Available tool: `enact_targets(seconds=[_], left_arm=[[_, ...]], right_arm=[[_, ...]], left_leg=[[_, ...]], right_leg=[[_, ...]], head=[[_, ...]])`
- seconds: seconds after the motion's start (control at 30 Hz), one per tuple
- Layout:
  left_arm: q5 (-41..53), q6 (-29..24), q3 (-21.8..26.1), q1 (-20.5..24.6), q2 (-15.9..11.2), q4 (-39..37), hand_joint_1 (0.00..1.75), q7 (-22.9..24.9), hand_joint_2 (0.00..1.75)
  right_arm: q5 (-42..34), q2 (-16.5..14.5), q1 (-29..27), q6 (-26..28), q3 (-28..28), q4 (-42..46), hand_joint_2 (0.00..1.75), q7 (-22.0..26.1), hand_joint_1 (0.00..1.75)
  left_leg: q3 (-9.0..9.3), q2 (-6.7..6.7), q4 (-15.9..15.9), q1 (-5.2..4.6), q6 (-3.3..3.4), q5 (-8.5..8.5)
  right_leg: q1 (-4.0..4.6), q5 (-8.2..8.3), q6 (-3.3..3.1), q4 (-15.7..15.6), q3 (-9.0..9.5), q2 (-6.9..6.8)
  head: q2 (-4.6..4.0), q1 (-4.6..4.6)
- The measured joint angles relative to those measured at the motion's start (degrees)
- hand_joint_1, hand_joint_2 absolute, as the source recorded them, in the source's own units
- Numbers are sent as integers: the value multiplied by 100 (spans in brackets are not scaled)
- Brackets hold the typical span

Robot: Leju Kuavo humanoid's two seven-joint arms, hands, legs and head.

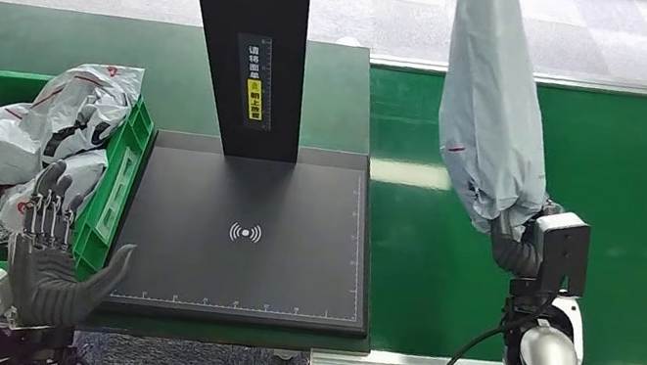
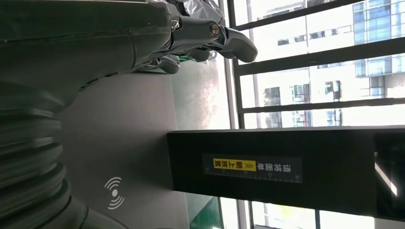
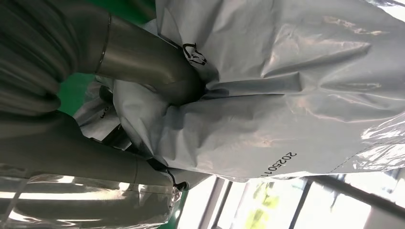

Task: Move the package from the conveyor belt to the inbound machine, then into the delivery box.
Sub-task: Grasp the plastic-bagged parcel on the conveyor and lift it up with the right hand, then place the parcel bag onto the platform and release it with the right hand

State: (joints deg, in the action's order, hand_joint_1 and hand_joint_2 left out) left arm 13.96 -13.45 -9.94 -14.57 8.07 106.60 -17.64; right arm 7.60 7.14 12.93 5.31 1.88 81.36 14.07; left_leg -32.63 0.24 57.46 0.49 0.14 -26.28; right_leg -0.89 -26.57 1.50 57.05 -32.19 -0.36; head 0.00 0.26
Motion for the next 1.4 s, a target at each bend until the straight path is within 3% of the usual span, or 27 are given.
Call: enact_targets(seconds=[0.33,0.53,0.77,1.17,1.4], left_arm=[[31,89,-1,128,0,-38,0,44,175],[99,140,-10,210,2,-50,0,132,175],[119,139,-70,224,2,-52,0,215,175],[102,134,-184,227,-2,-57,0,309,175],[34,113,-281,279,-19,-123,0,308,175]], right_arm=[[-766,-161,-60,-1242,-1755,522,175,-456,175],[-1112,-174,-91,-1324,-2507,478,175,-675,175],[-1142,-170,-88,-1193,-2809,181,175,-963,175],[-1300,-122,59,-1141,-2777,-846,175,-1172,175],[-1640,-88,331,-1569,-2785,-1658,175,-1152,175]], left_leg=[[1,1,0,4,-1,1],[1,1,0,3,-2,1],[1,0,0,3,-2,1],[2,0,1,3,-2,1],[3,0,1,3,-2,2]], right_leg=[[-1,0,0,0,1,1],[-1,0,0,0,0,1],[-1,0,0,0,0,1],[-1,1,1,0,1,1],[-1,1,1,0,1,1]], head=[[0,0],[0,0],[0,0],[0,0],[0,0]])
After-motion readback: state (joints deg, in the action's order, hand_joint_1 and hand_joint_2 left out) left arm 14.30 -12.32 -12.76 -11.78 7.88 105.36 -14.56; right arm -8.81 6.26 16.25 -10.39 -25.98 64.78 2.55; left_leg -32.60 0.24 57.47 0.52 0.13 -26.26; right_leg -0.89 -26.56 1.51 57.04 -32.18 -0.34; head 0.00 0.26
